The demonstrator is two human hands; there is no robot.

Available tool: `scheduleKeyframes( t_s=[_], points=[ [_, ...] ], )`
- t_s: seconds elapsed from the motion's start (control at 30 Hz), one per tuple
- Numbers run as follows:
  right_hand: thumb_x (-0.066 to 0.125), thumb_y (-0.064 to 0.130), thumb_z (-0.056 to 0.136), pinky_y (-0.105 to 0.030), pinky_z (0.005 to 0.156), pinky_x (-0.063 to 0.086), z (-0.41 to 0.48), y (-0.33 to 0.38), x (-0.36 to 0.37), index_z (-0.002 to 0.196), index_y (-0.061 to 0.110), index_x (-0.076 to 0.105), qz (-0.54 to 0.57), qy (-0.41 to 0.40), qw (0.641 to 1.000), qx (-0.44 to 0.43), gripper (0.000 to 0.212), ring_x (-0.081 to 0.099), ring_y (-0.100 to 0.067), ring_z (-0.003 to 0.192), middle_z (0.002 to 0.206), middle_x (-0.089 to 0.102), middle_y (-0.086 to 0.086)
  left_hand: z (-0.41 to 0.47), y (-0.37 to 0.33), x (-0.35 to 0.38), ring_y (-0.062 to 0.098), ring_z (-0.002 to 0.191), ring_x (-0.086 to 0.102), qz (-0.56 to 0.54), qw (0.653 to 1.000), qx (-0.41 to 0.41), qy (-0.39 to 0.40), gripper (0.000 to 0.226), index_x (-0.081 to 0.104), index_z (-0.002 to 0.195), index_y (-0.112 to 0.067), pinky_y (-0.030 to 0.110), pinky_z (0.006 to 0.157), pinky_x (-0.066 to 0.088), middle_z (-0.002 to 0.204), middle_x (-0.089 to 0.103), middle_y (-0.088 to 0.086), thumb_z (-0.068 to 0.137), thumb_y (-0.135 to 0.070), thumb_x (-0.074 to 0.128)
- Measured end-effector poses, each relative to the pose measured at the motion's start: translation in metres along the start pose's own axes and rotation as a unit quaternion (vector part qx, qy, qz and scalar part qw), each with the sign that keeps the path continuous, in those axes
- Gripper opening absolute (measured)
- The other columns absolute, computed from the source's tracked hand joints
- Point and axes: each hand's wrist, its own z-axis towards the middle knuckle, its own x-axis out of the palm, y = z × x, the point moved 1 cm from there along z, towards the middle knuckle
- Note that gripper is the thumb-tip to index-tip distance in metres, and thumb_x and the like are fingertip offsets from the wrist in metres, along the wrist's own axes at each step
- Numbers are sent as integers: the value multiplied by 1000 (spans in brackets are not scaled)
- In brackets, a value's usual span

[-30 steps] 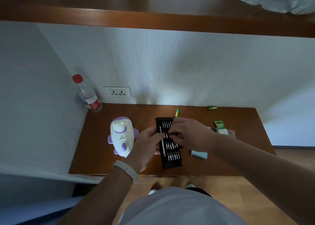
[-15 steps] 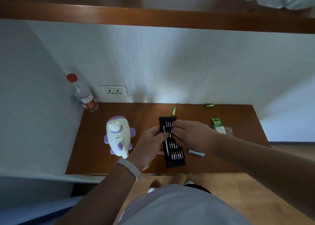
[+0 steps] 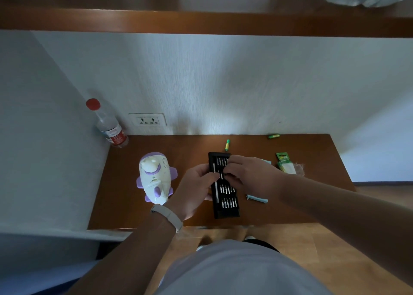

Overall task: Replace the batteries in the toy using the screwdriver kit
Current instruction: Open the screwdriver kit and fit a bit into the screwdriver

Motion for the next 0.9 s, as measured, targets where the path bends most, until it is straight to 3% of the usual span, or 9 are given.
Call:
scheduleKeyframes(
  t_s=[0.27,0.57,0.8,0.9],
  points=[
    [74,7,85,-38,53,55,-5,1,2,85,2,68,-58,-8,997,-54,7,62,-23,72,79,65,-10,0,-3,1,20,88,77,4,1000,1,22,23,69,117,-18,27,64,59,96,79,4,100,-11,54],
    [73,5,85,-39,62,59,-12,3,2,93,2,70,-6,-41,999,11,9,65,-24,77,89,67,-12,4,-8,0,24,91,76,7,1000,12,27,21,70,115,-16,32,67,60,98,78,7,99,-15,57],
    [65,12,92,-39,71,59,-13,-5,-3,99,6,72,54,-23,997,53,12,65,-22,85,97,66,-10,4,-8,2,24,90,76,17,999,1,31,20,70,114,-16,32,67,60,97,78,7,100,-12,56],
    [65,15,93,-31,72,55,-13,-7,-6,99,7,73,59,-4,997,57,13,65,-20,86,96,66,-8,3,-6,4,23,89,76,19,999,-3,29,20,70,114,-15,34,68,61,97,78,8,101,-11,56]
  ],
)
